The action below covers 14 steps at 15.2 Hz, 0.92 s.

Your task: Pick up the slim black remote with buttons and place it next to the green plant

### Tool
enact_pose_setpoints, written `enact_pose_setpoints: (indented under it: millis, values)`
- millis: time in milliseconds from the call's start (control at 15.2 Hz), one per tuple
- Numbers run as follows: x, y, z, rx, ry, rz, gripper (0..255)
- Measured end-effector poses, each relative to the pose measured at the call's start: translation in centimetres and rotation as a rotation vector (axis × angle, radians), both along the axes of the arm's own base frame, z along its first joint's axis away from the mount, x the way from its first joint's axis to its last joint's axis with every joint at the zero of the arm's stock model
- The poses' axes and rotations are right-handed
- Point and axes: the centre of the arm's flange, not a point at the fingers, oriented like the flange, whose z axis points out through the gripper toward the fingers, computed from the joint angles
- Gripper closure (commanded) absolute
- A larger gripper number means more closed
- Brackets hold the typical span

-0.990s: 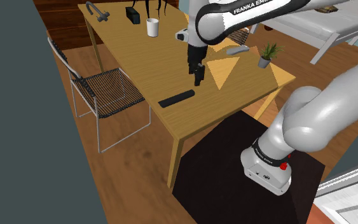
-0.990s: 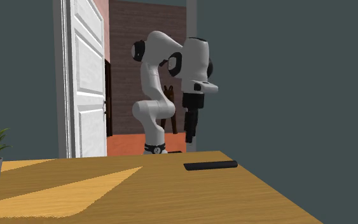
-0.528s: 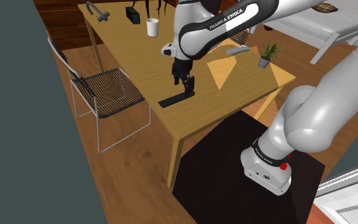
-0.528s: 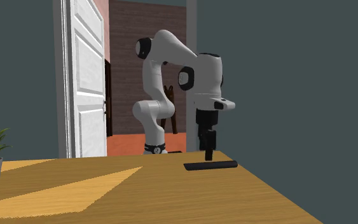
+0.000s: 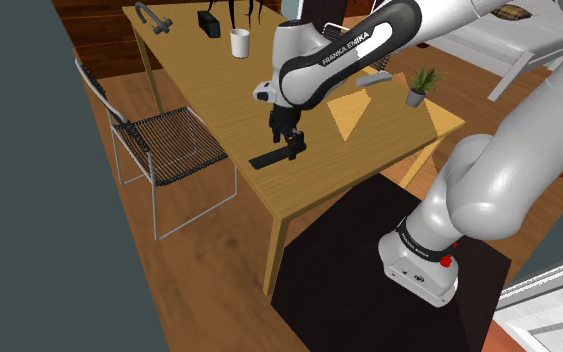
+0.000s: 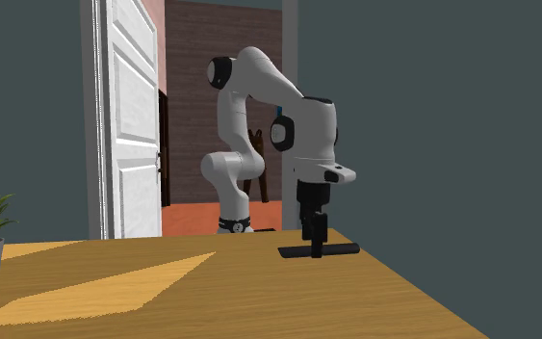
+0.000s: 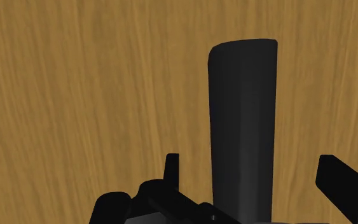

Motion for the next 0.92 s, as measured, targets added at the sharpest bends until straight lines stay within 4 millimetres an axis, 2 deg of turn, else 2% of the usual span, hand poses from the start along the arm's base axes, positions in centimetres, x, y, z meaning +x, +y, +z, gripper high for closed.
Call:
enact_pose_setpoints:
  millis: [264, 330, 924]
  values:
    - [0.03, 0.00, -0.08, 0.000, 0.000, 0.000, 0]
    - [0.03, 0.00, -0.08, 0.000, 0.000, 0.000, 255]
    - [0.11, -0.04, 0.06, 0.001, -0.007, -0.002, 255]
